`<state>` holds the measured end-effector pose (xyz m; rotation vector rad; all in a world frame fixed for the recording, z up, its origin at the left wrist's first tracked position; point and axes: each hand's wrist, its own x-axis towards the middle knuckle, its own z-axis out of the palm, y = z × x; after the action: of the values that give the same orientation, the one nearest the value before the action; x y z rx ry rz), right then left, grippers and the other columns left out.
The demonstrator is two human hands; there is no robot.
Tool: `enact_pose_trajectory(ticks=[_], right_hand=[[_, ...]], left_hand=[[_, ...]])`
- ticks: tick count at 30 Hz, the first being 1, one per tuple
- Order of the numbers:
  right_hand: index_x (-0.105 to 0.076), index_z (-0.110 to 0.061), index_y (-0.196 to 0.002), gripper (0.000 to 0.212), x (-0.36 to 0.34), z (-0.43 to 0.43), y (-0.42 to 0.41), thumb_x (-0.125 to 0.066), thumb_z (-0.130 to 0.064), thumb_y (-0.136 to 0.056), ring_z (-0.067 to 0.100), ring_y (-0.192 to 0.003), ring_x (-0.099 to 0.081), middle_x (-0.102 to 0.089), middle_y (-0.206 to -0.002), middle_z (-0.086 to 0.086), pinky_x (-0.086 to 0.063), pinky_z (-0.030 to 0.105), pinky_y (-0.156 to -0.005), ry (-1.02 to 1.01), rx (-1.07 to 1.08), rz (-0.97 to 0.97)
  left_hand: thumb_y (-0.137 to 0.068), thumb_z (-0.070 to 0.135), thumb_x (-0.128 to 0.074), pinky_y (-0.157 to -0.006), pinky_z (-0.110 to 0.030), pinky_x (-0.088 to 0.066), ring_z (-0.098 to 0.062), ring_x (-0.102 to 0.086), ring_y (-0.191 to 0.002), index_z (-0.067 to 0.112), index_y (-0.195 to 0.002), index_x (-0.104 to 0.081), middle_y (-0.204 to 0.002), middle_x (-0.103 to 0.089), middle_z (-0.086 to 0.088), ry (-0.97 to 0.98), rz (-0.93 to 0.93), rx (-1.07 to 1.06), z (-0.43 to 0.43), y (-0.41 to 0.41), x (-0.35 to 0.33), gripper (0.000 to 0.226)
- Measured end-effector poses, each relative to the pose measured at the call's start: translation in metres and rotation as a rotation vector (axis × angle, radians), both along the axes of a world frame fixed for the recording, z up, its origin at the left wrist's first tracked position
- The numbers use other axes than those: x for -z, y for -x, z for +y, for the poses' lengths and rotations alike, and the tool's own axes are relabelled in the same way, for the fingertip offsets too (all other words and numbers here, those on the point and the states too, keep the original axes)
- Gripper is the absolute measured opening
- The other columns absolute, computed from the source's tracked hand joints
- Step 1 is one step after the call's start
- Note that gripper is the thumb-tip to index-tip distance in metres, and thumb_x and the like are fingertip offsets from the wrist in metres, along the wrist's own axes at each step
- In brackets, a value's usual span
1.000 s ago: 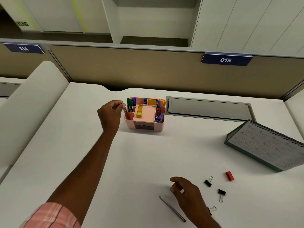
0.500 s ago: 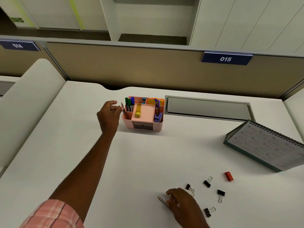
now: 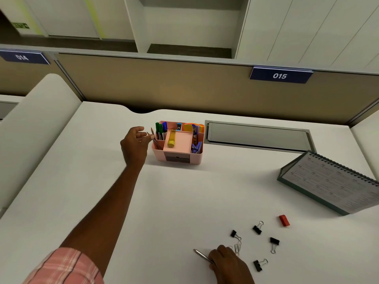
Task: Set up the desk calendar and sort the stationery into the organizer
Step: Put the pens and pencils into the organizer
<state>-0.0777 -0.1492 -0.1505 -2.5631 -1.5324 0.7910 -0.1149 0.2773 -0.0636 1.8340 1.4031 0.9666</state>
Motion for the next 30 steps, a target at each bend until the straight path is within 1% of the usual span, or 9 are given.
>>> enact_pose_trajectory(ticks=[5, 7, 9, 14, 17, 20, 23, 26, 30], right_hand=[[-0.055, -0.036, -0.069, 0.021, -0.003, 0.009, -0.001, -0.071, -0.045, -0.059, 0.001, -0.059, -0.056, -0.051, -0.071, -0.015, -0.019, 0.017, -0.044, -0.06, -0.02, -0.015], [-0.059, -0.035, -0.081, 0.013, -0.012, 0.012, -0.004, -0.055, -0.044, -0.073, 0.0, -0.073, -0.061, -0.056, -0.082, -0.015, -0.03, 0.017, -0.051, -0.101, 0.033, 0.041], [-0.06, -0.033, -0.1, 0.021, -0.017, 0.019, -0.007, -0.048, -0.044, -0.086, 0.003, -0.094, -0.06, -0.059, -0.1, -0.012, -0.04, 0.023, -0.065, -0.124, 0.069, 0.112], [-0.063, -0.033, -0.093, 0.011, -0.032, 0.046, -0.027, -0.058, -0.038, -0.084, 0.003, -0.083, -0.062, -0.062, -0.091, -0.014, -0.053, 0.028, -0.074, -0.264, 0.189, 0.343], [-0.065, -0.031, -0.088, 0.005, -0.045, 0.07, -0.038, -0.066, -0.03, -0.084, 0.008, -0.071, -0.065, -0.07, -0.082, -0.01, -0.055, 0.027, -0.066, -0.321, 0.304, 0.476], [-0.067, -0.026, -0.085, 0.008, -0.061, 0.096, -0.047, -0.071, -0.019, -0.088, 0.016, -0.067, -0.07, -0.074, -0.077, 0.002, -0.055, 0.032, -0.061, -0.41, 0.445, 0.612], [-0.068, -0.019, -0.088, 0.008, -0.076, 0.12, -0.053, -0.071, -0.012, -0.09, 0.017, -0.071, -0.075, -0.075, -0.078, 0.005, -0.054, 0.028, -0.062, -0.511, 0.519, 0.695], [-0.069, -0.014, -0.093, 0.004, -0.086, 0.143, -0.057, -0.07, -0.011, -0.092, 0.014, -0.074, -0.076, -0.075, -0.082, 0.003, -0.055, 0.024, -0.065, -0.578, 0.531, 0.703], [-0.069, -0.014, -0.099, 0.004, -0.096, 0.165, -0.058, -0.07, -0.015, -0.095, 0.012, -0.077, -0.075, -0.075, -0.087, 0.0, -0.062, 0.029, -0.075, -0.601, 0.491, 0.664]], left_hand=[[-0.082, 0.03, -0.086, -0.085, -0.032, -0.058, -0.024, -0.072, -0.106, 0.009, -0.124, -0.066, -0.123, -0.073, -0.009, 0.029, -0.004, 0.017, -0.005, 0.005, -0.003, 0.05], [-0.084, 0.032, -0.084, -0.085, -0.029, -0.057, -0.023, -0.071, -0.107, 0.01, -0.124, -0.067, -0.124, -0.072, -0.008, 0.047, -0.019, 0.0, -0.012, 0.006, -0.004, 0.049], [-0.086, 0.032, -0.082, -0.081, -0.024, -0.055, -0.022, -0.071, -0.105, 0.01, -0.122, -0.068, -0.123, -0.072, -0.007, 0.053, -0.036, -0.012, -0.023, 0.007, -0.003, 0.044], [-0.089, 0.027, -0.079, -0.069, -0.011, -0.048, -0.018, -0.071, -0.095, 0.009, -0.113, -0.073, -0.115, -0.073, -0.006, 0.108, -0.073, -0.016, -0.053, 0.017, 0.003, 0.03], [-0.091, 0.023, -0.077, -0.069, -0.011, -0.047, -0.018, -0.069, -0.093, 0.01, -0.111, -0.074, -0.11, -0.073, -0.005, 0.129, -0.065, -0.035, -0.067, 0.024, 0.005, 0.024], [-0.092, 0.022, -0.075, -0.074, -0.023, -0.058, -0.018, -0.07, -0.092, 0.015, -0.108, -0.074, -0.104, -0.074, -0.001, 0.176, -0.083, 0.001, -0.087, 0.025, 0.005, 0.017], [-0.093, 0.028, -0.074, -0.079, -0.039, -0.065, -0.018, -0.075, -0.086, 0.018, -0.108, -0.075, -0.095, -0.077, 0.0, 0.43, -0.169, 0.148, -0.106, 0.023, -0.002, 0.018], [-0.093, 0.029, -0.074, -0.085, -0.042, -0.064, -0.022, -0.077, -0.09, 0.015, -0.111, -0.076, -0.097, -0.079, -0.003, 0.637, -0.232, 0.319, -0.12, 0.019, -0.013, 0.023], [-0.091, 0.02, -0.077, -0.085, -0.038, -0.064, -0.023, -0.077, -0.091, 0.015, -0.107, -0.078, -0.095, -0.08, -0.002, 0.66, -0.261, 0.387, -0.129, 0.013, -0.023, 0.017]])
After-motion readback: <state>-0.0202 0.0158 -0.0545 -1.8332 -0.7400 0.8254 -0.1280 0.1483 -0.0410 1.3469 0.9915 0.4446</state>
